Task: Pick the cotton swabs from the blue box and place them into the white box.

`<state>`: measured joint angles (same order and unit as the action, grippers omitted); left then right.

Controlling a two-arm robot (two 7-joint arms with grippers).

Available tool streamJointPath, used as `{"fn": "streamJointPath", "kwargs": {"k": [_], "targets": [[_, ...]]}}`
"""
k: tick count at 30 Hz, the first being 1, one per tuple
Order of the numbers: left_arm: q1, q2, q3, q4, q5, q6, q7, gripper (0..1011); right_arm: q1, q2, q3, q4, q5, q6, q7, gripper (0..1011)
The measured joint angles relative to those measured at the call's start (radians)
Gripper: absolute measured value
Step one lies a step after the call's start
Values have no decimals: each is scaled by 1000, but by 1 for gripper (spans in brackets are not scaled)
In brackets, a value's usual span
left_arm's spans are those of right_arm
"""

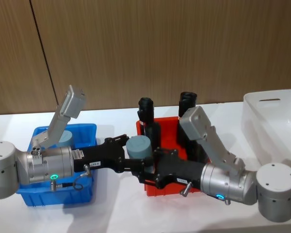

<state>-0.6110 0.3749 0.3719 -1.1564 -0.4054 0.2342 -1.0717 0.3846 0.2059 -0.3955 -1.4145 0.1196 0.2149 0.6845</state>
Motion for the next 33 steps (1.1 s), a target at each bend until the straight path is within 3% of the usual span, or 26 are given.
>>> {"fn": "streamJointPath", "kwargs": {"k": [17, 33], "targets": [[0, 0, 0, 0, 0, 0, 0, 1000, -39, 69, 54, -32, 65, -16, -70, 636], [0, 0, 0, 0, 0, 0, 0, 999, -113, 200, 166, -101, 159, -58, -177, 636]]}}
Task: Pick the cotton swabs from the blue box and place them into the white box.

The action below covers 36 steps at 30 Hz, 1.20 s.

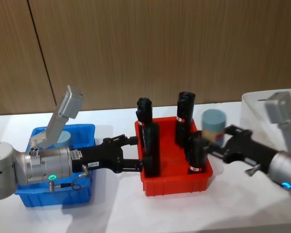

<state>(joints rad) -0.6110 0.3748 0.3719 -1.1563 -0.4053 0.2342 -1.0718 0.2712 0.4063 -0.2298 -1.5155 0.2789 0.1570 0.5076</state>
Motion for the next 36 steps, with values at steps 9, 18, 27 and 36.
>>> {"fn": "streamJointPath", "kwargs": {"k": [9, 18, 27, 36], "targets": [[0, 0, 0, 0, 0, 0, 0, 1000, -30, 68, 65, -32, 49, -20, -69, 636], [0, 0, 0, 0, 0, 0, 0, 1000, -27, 101, 101, -16, 57, -26, -131, 636], [0, 0, 0, 0, 0, 0, 0, 1000, 27, 103, 108, 71, 1, -22, -185, 636], [0, 0, 0, 0, 0, 0, 0, 1000, 103, 85, 103, 197, -35, -18, -224, 637]]}}
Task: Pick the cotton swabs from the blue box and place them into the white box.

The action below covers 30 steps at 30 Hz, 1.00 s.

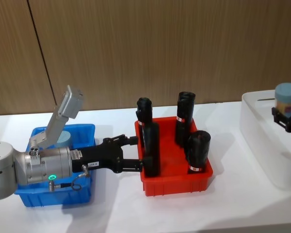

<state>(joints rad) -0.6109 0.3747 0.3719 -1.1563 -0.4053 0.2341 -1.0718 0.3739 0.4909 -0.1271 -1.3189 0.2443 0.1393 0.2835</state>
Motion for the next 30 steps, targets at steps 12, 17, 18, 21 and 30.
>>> {"fn": "streamJointPath", "kwargs": {"k": [12, 17, 18, 21, 30], "targets": [[0, 0, 0, 0, 0, 0, 0, 1000, 91, -22, -1, 167, -12, 1, -25, 653], [0, 0, 0, 0, 0, 0, 0, 1000, 109, -26, -1, 201, -13, 0, -29, 773], [0, 0, 0, 0, 0, 0, 0, 1000, 113, -27, 0, 209, -13, 0, -29, 826], [0, 0, 0, 0, 0, 0, 0, 1000, 119, -29, 0, 220, -13, 0, -29, 894], [0, 0, 0, 0, 0, 0, 0, 1000, 127, -31, 1, 234, -13, -1, -28, 1002]]}}
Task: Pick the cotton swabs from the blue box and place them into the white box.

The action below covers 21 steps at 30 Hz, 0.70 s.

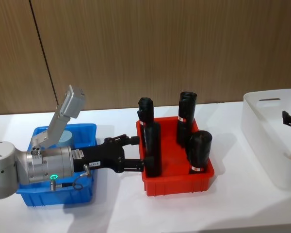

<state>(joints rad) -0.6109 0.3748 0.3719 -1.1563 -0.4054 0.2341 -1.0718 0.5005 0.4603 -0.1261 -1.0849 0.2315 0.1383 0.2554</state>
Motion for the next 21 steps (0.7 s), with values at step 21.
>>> {"fn": "streamJointPath", "kwargs": {"k": [21], "targets": [[68, 1, 15, -85, 36, -39, 191, 1000, -142, -34, -28, -188, 15, -29, -52, 1002]]}}
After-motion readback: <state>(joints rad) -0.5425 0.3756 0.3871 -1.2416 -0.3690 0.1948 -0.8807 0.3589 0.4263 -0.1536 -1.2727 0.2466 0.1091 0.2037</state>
